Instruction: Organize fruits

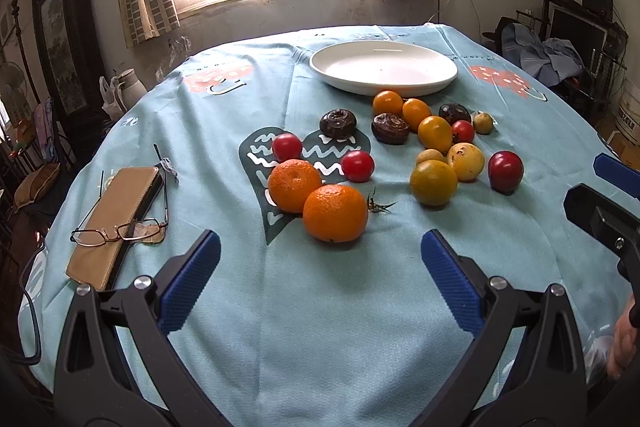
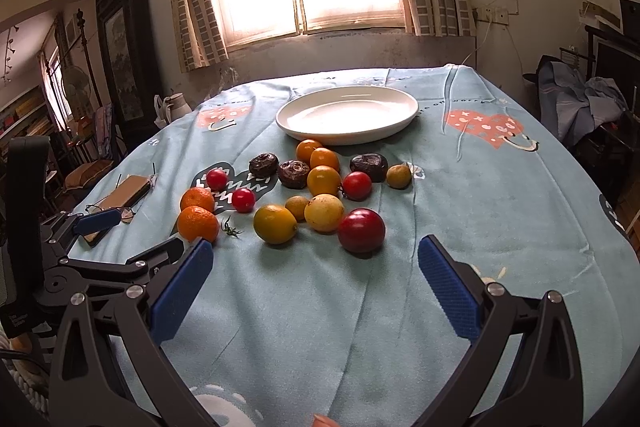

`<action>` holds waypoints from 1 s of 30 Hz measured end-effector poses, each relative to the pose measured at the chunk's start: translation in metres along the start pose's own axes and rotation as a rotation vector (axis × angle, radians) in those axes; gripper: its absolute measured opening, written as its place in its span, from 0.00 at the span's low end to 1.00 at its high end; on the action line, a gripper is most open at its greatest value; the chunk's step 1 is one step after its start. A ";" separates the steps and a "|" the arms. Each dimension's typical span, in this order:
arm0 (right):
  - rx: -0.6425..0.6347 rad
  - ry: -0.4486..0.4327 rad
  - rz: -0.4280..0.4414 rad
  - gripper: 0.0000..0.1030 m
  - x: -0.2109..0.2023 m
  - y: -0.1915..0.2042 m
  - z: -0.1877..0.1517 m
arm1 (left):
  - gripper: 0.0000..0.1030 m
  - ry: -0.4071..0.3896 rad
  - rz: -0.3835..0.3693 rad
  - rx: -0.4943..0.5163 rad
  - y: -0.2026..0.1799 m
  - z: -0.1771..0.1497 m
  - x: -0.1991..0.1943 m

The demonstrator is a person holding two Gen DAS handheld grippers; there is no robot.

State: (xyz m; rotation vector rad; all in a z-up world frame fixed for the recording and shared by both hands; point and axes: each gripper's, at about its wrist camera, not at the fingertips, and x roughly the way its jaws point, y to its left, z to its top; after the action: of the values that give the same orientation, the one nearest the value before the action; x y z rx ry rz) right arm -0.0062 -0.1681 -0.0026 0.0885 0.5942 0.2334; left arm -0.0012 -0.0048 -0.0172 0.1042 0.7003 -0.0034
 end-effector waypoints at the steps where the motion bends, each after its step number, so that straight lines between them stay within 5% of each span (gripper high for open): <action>1: 0.002 0.000 0.005 0.99 0.000 -0.001 0.000 | 0.98 0.000 0.000 0.000 0.000 0.000 0.000; 11: -0.079 0.047 0.123 0.99 0.003 -0.001 -0.006 | 0.98 0.003 -0.077 0.061 0.006 -0.004 0.002; 16: -0.171 0.117 0.081 0.99 0.005 -0.003 -0.005 | 0.98 0.066 -0.034 0.161 0.019 0.004 0.015; 24: -0.141 0.153 0.073 0.99 0.014 -0.016 0.000 | 0.97 0.168 -0.162 0.097 0.033 0.016 0.046; 29: -0.123 0.177 0.066 0.99 0.025 -0.023 0.003 | 0.80 0.195 -0.230 0.121 0.017 0.019 0.055; 30: -0.119 0.183 0.070 0.99 0.028 -0.025 0.004 | 0.70 0.207 -0.247 0.127 0.015 0.020 0.059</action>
State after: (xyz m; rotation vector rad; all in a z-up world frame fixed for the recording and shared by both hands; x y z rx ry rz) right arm 0.0230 -0.1853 -0.0179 -0.0277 0.7584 0.3469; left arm 0.0574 0.0097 -0.0390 0.1400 0.9167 -0.2775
